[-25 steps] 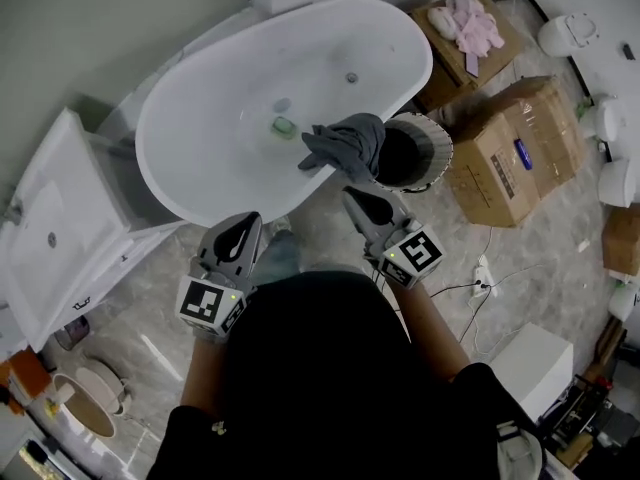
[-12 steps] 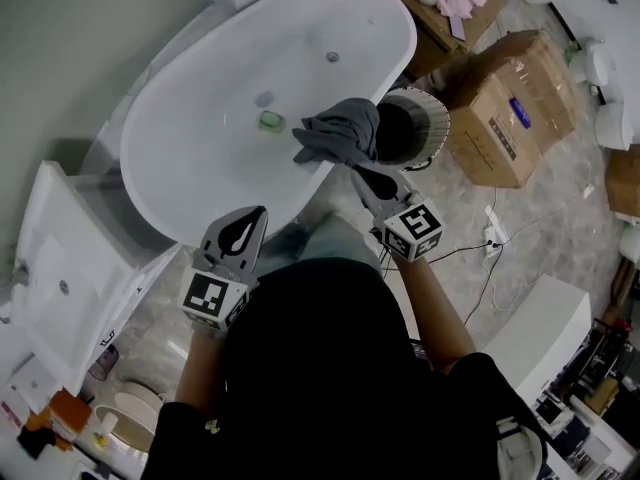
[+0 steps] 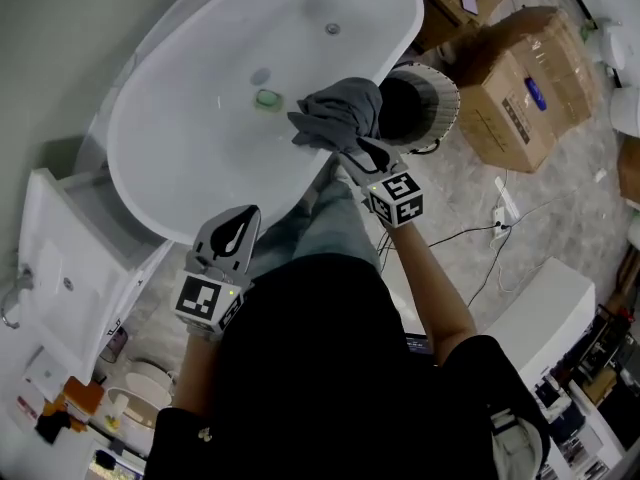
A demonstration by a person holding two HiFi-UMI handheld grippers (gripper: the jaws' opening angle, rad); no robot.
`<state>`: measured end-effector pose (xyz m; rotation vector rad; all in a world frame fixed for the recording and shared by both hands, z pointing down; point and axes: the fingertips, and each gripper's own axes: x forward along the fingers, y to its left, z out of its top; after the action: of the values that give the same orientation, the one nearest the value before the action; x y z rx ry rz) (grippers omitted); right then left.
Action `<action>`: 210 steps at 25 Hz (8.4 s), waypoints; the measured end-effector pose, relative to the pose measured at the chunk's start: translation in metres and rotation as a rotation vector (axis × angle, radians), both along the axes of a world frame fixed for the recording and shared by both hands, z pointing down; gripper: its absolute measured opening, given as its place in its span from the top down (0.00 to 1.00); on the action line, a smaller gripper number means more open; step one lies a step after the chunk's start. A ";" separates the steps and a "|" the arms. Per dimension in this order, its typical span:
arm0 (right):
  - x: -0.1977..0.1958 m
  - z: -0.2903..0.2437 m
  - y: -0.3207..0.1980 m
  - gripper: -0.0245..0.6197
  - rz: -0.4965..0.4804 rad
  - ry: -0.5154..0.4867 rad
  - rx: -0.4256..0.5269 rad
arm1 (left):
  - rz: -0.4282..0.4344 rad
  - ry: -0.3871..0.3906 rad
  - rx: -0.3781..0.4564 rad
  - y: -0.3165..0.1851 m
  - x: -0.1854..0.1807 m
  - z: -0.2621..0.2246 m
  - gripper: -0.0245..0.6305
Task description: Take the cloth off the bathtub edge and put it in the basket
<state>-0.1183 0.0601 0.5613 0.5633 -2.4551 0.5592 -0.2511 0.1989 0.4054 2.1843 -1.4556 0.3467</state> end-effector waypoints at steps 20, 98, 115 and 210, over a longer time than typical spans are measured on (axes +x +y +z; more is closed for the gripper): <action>-0.001 0.237 -0.056 0.34 -0.082 0.362 -0.119 | -0.138 -0.032 -0.221 -0.002 -0.010 0.079 0.94; 0.127 -0.210 -0.024 0.88 0.515 -0.307 0.114 | 0.155 -0.003 0.111 -0.076 0.063 -0.056 0.94; 0.329 -0.196 -0.028 0.88 0.778 -0.304 0.099 | 0.354 -0.008 0.067 -0.148 0.228 -0.037 0.94; 0.272 0.424 -0.267 0.85 0.517 0.264 -0.552 | 0.139 -0.149 -0.360 -0.299 0.165 0.213 0.94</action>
<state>0.1532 -0.2066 0.9853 0.9599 -1.7843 1.2285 -0.0859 -0.1005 0.6183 2.0017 -1.2054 0.7711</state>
